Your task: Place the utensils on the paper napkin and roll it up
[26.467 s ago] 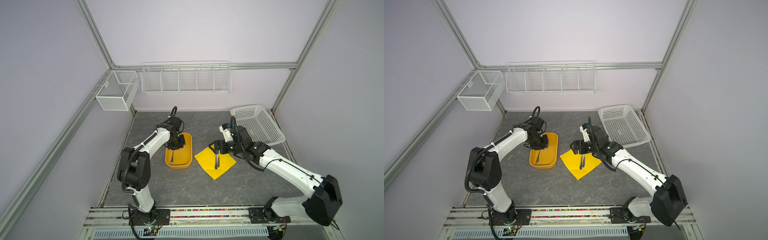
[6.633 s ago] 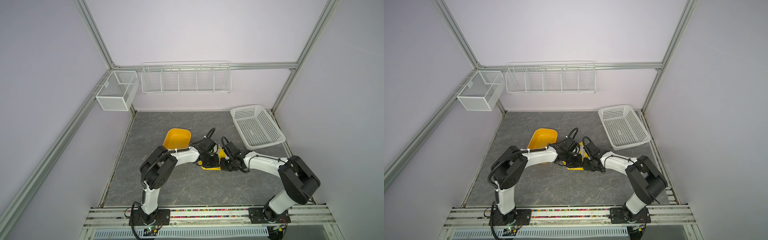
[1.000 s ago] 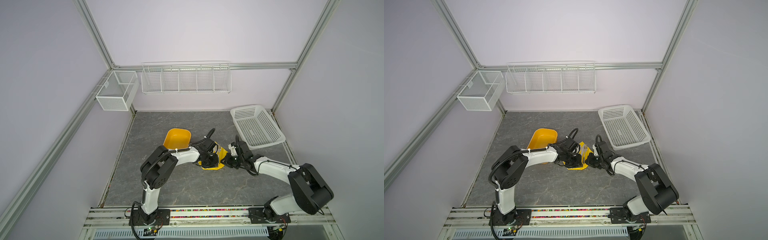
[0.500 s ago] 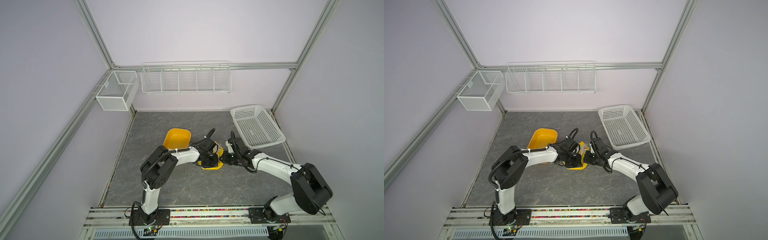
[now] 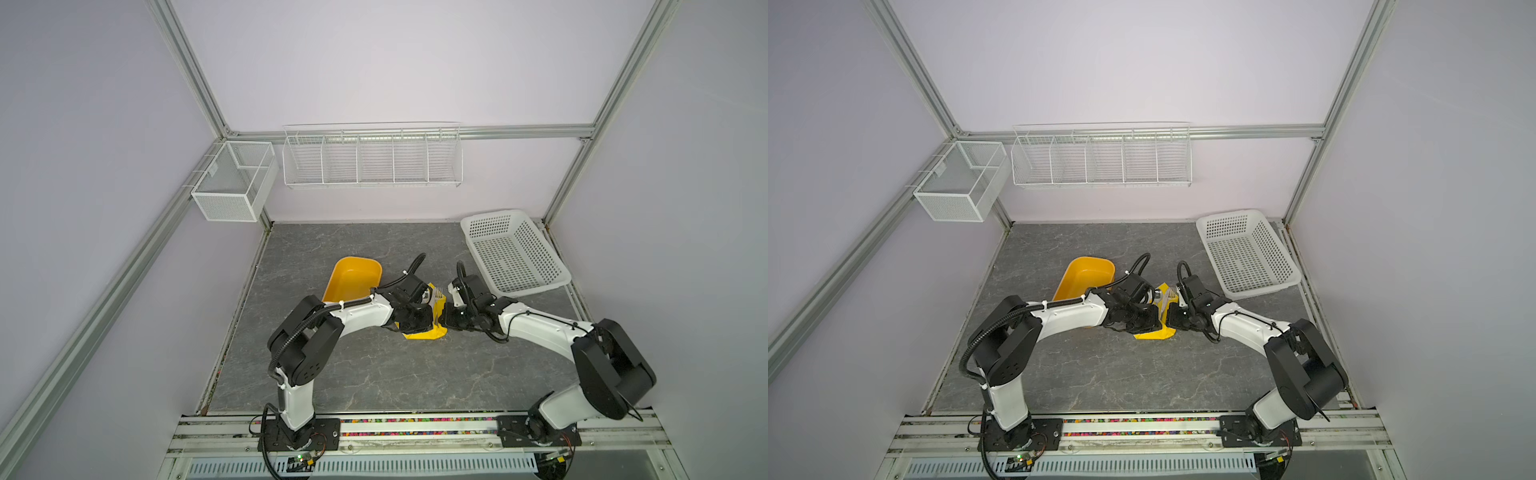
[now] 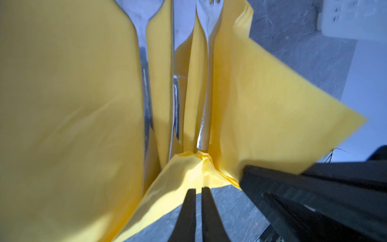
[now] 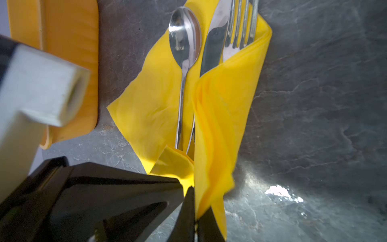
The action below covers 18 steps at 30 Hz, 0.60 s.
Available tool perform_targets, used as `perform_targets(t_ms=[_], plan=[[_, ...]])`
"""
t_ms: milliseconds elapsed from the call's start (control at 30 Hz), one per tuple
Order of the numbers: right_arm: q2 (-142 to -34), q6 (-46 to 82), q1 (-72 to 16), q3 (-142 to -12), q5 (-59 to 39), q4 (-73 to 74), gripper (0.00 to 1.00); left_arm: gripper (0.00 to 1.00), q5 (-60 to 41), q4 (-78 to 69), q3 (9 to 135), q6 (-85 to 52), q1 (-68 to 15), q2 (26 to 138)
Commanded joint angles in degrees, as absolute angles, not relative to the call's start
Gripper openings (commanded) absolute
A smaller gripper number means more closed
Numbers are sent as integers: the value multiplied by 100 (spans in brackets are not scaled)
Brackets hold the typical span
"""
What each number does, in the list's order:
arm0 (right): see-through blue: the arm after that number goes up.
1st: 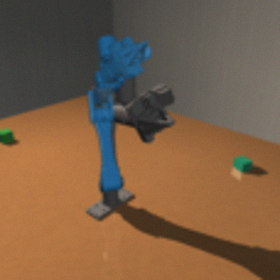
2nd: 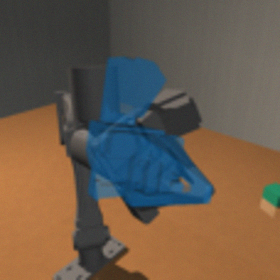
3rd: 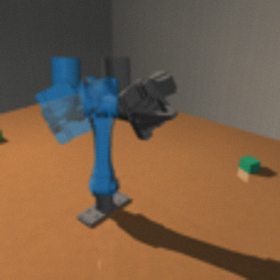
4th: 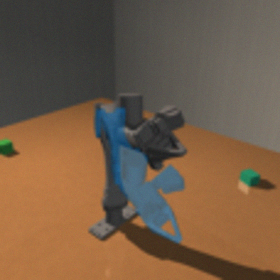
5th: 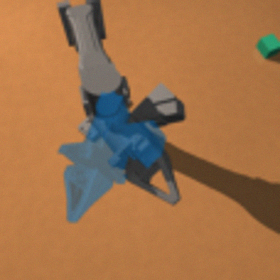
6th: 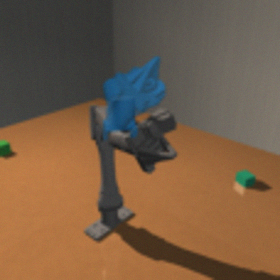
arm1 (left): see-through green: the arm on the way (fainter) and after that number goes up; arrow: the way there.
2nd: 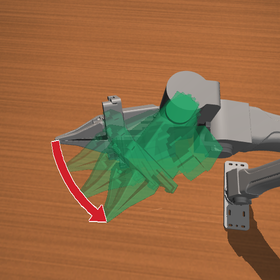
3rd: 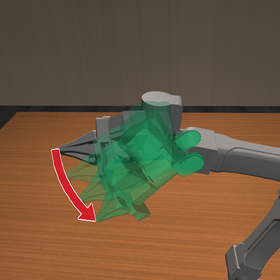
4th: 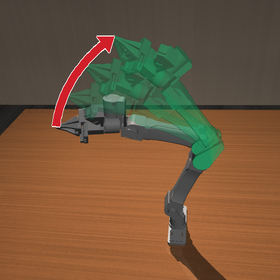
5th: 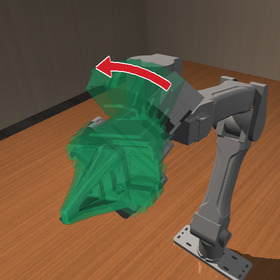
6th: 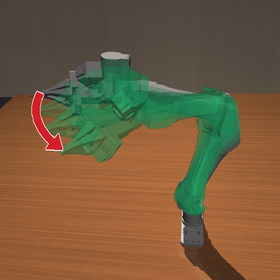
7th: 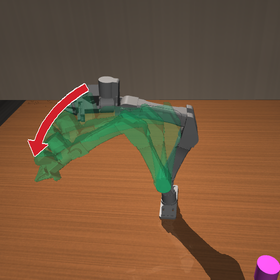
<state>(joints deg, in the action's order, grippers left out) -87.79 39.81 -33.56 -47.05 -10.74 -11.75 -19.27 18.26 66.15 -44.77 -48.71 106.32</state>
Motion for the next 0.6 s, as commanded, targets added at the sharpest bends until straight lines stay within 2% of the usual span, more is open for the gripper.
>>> perform_targets(t_ms=[0,567], plan=[[-8881,3833,-3431,-4869,-1213,-1213,8,10,-1706,1813,6449,-4590,-4782,10331],[-9123,4040,-3587,-4995,-1282,-1083,9,10,-1742,1931,6380,-4606,-4598,10621]])
